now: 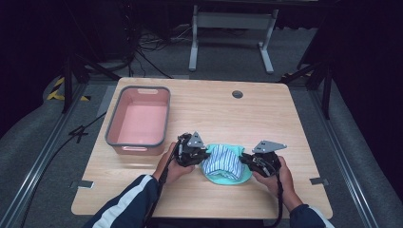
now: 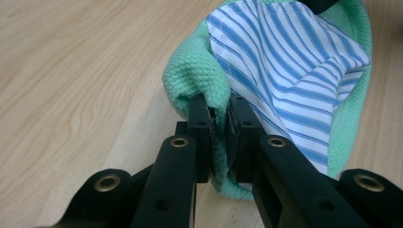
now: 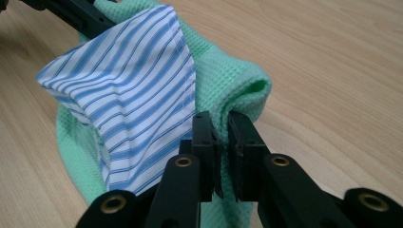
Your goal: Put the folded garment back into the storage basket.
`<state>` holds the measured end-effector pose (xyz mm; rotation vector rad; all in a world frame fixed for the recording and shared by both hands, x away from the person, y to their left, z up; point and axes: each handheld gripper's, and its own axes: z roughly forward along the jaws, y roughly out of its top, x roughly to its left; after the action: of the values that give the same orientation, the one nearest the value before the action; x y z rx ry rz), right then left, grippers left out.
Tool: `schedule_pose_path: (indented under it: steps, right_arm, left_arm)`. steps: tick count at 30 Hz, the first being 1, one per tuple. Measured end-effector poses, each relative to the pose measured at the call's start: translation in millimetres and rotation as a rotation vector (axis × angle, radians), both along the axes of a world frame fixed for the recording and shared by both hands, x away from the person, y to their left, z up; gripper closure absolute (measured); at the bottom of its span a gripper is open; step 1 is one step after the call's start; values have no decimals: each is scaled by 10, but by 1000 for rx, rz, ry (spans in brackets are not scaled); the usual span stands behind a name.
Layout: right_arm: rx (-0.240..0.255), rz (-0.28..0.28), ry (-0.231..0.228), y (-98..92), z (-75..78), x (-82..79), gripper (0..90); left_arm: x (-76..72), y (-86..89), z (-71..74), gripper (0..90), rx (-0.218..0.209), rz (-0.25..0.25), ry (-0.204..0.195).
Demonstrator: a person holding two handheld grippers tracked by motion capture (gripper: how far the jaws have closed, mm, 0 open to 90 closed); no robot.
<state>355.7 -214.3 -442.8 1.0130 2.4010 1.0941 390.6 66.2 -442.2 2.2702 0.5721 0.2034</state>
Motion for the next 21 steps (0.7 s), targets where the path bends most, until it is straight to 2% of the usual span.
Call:
schedule_pose_path:
  steps: [2,11,21]
  right_arm:
    - [9,0,-2,-6,45,5,824]
    - [28,-5,-28,-2,282,44,824]
    - [20,13,-74,147,614,138,824]
  left_arm:
    - [1,-10,54,822,11,-10,-12]
    - [31,21,358,823,6,-12,-66]
    - [59,158,712,824,-9,17,-126]
